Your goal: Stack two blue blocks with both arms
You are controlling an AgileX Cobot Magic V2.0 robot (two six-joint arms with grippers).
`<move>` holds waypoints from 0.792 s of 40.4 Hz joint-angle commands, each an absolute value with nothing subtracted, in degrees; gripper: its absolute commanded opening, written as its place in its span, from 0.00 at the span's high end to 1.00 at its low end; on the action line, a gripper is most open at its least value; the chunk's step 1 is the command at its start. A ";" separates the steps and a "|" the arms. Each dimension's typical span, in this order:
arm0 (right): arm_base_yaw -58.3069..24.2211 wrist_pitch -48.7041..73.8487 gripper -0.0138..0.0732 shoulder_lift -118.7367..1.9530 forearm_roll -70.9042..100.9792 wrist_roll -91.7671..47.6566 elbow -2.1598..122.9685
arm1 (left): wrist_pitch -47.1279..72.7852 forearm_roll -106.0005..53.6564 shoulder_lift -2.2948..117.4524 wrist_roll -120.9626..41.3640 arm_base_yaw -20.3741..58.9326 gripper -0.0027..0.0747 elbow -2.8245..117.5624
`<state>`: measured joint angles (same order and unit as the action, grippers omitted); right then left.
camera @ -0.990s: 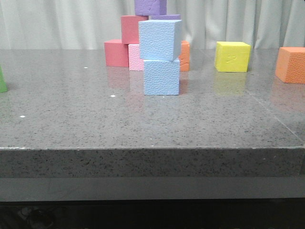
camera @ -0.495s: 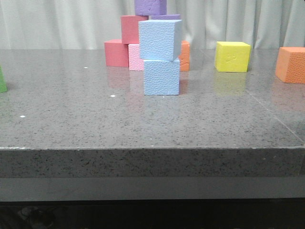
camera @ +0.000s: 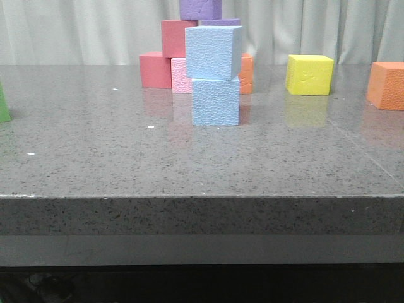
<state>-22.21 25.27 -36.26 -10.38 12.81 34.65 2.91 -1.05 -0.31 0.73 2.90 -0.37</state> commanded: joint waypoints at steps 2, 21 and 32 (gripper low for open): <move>-16.18 14.80 0.92 -24.56 -9.87 12.49 27.44 | -1.59 -1.12 -1.60 1.25 2.71 0.99 -2.46; -5.17 -6.12 0.92 -0.76 -5.87 15.02 0.28 | -1.59 -1.12 -1.60 1.25 2.71 0.99 -2.46; -3.91 -2.10 0.92 1.75 -7.95 16.28 -1.53 | -1.59 -1.12 -1.60 1.25 2.71 0.99 -2.46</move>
<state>-4.25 1.95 0.52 -6.53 16.26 -1.59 2.91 -1.05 -0.31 0.75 2.90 -0.37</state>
